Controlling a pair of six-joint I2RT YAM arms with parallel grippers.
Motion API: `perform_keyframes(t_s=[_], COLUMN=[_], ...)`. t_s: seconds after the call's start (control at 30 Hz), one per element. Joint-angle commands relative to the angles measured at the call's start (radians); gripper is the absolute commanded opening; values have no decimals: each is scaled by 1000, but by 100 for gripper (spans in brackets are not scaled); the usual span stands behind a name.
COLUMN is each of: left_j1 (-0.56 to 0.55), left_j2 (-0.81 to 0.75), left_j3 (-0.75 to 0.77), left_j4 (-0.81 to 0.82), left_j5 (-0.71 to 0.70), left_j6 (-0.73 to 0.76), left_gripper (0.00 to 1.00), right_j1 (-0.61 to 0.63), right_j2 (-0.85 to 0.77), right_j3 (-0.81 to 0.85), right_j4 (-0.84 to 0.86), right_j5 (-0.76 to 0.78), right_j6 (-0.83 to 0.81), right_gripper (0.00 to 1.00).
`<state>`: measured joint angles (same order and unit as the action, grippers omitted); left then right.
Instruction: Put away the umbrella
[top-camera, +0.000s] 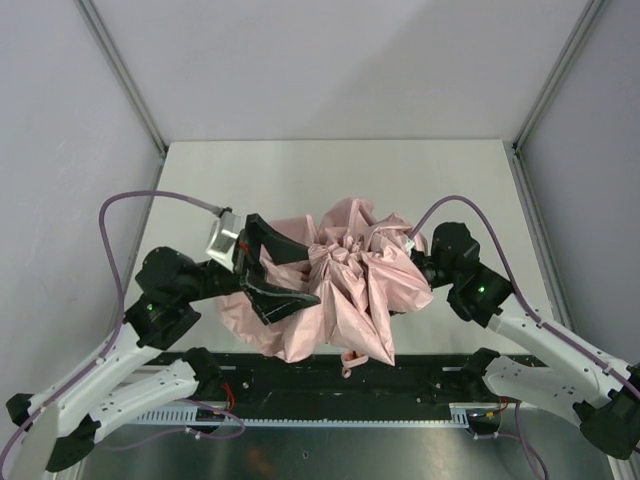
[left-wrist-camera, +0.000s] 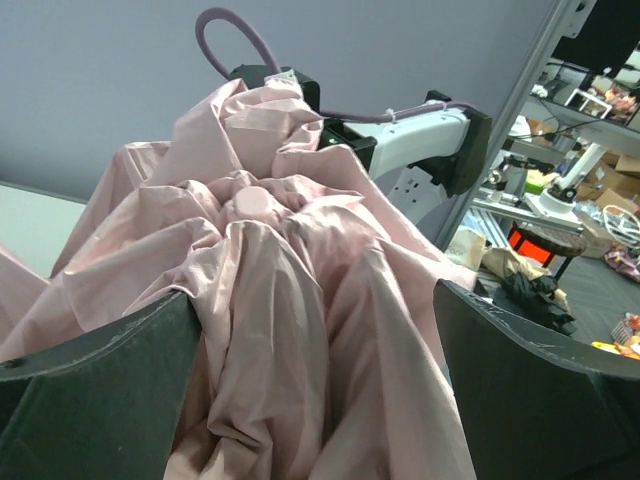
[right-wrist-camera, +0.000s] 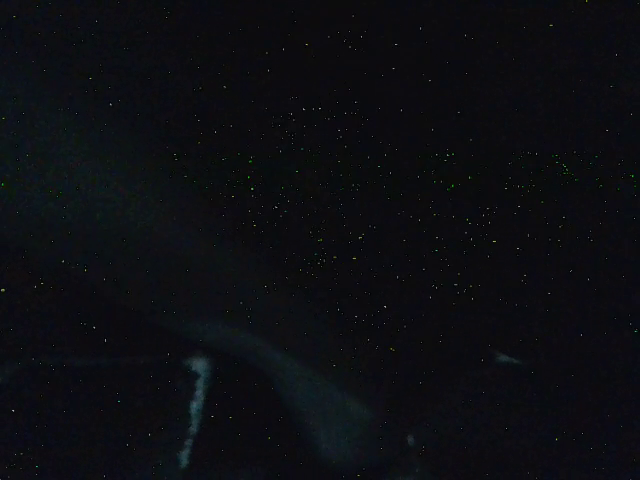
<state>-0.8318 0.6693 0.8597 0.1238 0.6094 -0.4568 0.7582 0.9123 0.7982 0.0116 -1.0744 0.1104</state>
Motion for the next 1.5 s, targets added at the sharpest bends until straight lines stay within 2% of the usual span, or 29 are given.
perform_keyframes(t_s=[0.0, 0.07, 0.2, 0.23, 0.33, 0.43, 0.7, 0.9, 1.03, 1.2, 1.3, 1.47], left_j1=[-5, -11, -17, -17, -19, -19, -22, -22, -11, 42, 82, 162], left_j2=[63, 58, -16, -40, -91, -85, 92, 102, 191, 376, 451, 542], left_j3=[73, 67, 12, -2, -22, -15, 88, 100, 171, 288, 338, 406], left_j4=[39, 26, 23, 23, 23, 18, -32, -74, -114, -146, -149, -150], left_j5=[16, -24, -111, -137, -213, -219, 90, 169, 207, 467, 598, 729], left_j6=[80, 107, 155, 164, 179, 200, 246, 317, 357, 318, 285, 238], left_gripper=[99, 99, 76, 76, 95, 99, 99, 99, 99, 99, 95, 80], right_j1=[10, 7, -8, -9, -2, 7, 14, 12, 14, 1, -28, -132], right_j2=[-1, -8, -10, -6, 8, 18, 57, 73, 104, 168, 197, 246], right_j3=[70, 72, 74, 75, 88, 96, 141, 164, 195, 278, 335, 414], right_j4=[28, 29, 51, 44, 3, -29, -69, -91, -171, -294, -343, -336], right_j5=[-30, -31, -50, -53, -53, -58, -99, -125, -134, -97, -91, -160], right_j6=[-11, -10, 15, 11, -19, -34, -54, -68, -151, -293, -360, -383], right_gripper=[0, 0, 0, 0, 0, 0, 0, 0, 0, 0, 0, 0])
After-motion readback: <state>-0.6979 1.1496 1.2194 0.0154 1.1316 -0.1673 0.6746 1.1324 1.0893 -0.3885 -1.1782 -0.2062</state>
